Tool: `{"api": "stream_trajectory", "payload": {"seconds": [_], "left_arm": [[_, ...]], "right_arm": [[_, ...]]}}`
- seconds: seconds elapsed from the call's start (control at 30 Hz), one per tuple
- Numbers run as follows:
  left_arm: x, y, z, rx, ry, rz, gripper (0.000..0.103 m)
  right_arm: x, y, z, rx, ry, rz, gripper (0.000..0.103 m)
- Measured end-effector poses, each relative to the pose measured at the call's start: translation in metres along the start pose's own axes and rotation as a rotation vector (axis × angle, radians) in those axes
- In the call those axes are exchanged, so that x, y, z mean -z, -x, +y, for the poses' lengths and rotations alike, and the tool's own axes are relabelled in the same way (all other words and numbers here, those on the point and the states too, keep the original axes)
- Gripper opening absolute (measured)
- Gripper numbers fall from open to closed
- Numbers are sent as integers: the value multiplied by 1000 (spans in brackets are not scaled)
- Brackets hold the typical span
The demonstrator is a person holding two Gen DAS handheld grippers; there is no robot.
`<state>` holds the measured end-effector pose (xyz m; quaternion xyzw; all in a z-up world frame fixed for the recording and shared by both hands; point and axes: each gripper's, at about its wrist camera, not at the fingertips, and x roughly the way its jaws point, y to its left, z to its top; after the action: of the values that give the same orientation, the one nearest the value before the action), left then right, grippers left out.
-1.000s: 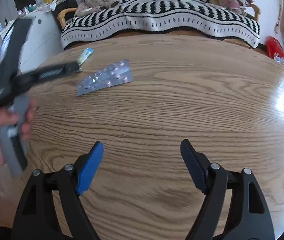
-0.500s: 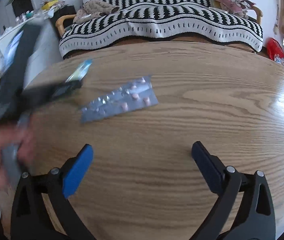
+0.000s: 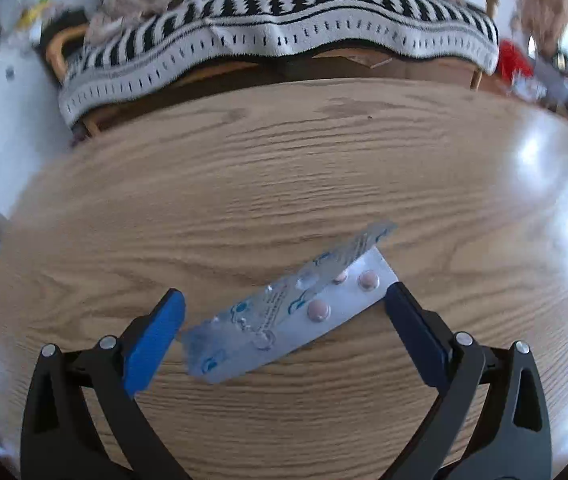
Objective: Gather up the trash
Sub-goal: 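Grasp the green tube with the left tool while the right tool grasps the blister pack, then carry tube and blister pack to the bin and open both tools over it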
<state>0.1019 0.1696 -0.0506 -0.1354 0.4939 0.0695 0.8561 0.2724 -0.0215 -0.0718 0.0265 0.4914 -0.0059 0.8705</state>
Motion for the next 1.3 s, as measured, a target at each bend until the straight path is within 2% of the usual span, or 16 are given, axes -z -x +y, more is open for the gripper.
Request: {"api": "stream_trajectory", "payload": {"seconds": [0.03,0.07,0.1,0.13,0.23,0.4,0.53,0.67,0.77,0.87,1.0,1.13,1.23,1.3], "left_arm": [[3,2,2,5,21,5,12],[6,4,1,10,32,11,12],[10,6,0,9,31,13,12],[14,8,-4,2,24,15,12],[22,14,-16,20,10,12,12],[27,39,-62,11,-122,-94,12],[38,47,-107,66,-206,-120,12],[62,56,-172,105,-365,-168,12],[82,63,-219,165,-472,-188,12],[108,77,-272,226,-577,-216,12],[149,93,-352,335,-688,-220,12],[198,104,-428,461,-763,-160,12],[246,117,-493,546,-836,-118,12],[272,124,-522,591,-873,-95,12]], "right_arm": [[4,2,3,38,37,-17,76],[8,9,0,22,40,-38,46],[12,13,-4,17,44,-46,35],[17,18,-9,-29,55,-36,25],[31,27,-31,-99,67,-22,24],[64,62,-107,-156,16,-41,24],[102,103,-198,-117,-16,-84,24],[138,143,-303,-74,-110,-117,24],[161,177,-369,-7,-170,-147,24],[186,218,-429,40,-231,-215,24],[224,255,-504,97,-324,-229,24],[256,280,-568,160,-396,-233,24],[281,297,-612,180,-461,-234,24],[296,309,-639,190,-500,-241,24]]}}
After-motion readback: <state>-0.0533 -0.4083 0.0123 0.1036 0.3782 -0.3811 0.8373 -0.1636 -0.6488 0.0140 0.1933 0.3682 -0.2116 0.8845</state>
